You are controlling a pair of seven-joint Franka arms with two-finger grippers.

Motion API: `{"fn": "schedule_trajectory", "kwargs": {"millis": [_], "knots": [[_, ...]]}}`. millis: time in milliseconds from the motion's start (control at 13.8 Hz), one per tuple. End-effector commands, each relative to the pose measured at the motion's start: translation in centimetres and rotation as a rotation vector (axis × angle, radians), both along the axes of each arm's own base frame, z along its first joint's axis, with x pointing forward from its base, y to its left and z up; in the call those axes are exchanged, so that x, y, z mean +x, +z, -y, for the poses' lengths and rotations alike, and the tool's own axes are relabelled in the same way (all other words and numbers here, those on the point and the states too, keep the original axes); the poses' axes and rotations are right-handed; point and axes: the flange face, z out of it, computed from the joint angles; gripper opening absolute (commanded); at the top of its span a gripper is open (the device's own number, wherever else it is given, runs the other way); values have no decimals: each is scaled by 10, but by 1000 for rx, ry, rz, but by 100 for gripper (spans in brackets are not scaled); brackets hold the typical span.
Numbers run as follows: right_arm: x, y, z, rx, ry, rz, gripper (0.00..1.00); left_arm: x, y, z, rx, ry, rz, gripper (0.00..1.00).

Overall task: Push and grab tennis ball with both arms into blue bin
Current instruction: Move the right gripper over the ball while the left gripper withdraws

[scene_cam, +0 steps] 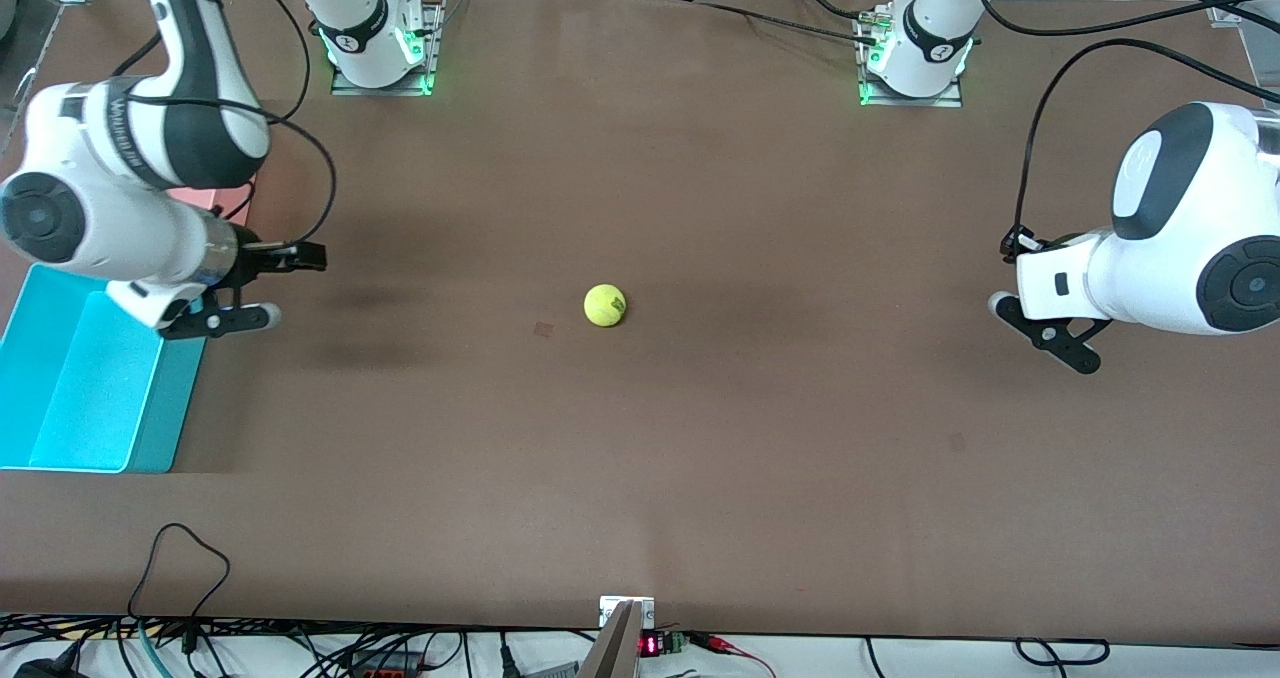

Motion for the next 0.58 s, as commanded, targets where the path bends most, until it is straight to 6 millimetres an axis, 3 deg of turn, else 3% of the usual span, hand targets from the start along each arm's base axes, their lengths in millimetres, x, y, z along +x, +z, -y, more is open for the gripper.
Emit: {"fn": "schedule_trajectory", "kwargs": {"millis": [0, 218, 291, 436, 509], "knots": [[-34, -10, -8, 8, -31, 34, 100, -7, 23, -3, 104, 160, 22, 100], [-53, -25, -43, 2, -67, 57, 100, -10, 26, -6, 180, 264, 33, 100], [-56, -27, -56, -5, -80, 62, 100, -8, 35, -6, 171, 269, 46, 100], [-62, -32, -91, -20, -110, 84, 100, -5, 76, -13, 157, 291, 90, 100], [-65, -34, -107, -21, -113, 98, 100, -8, 80, -15, 153, 298, 91, 100]]}}
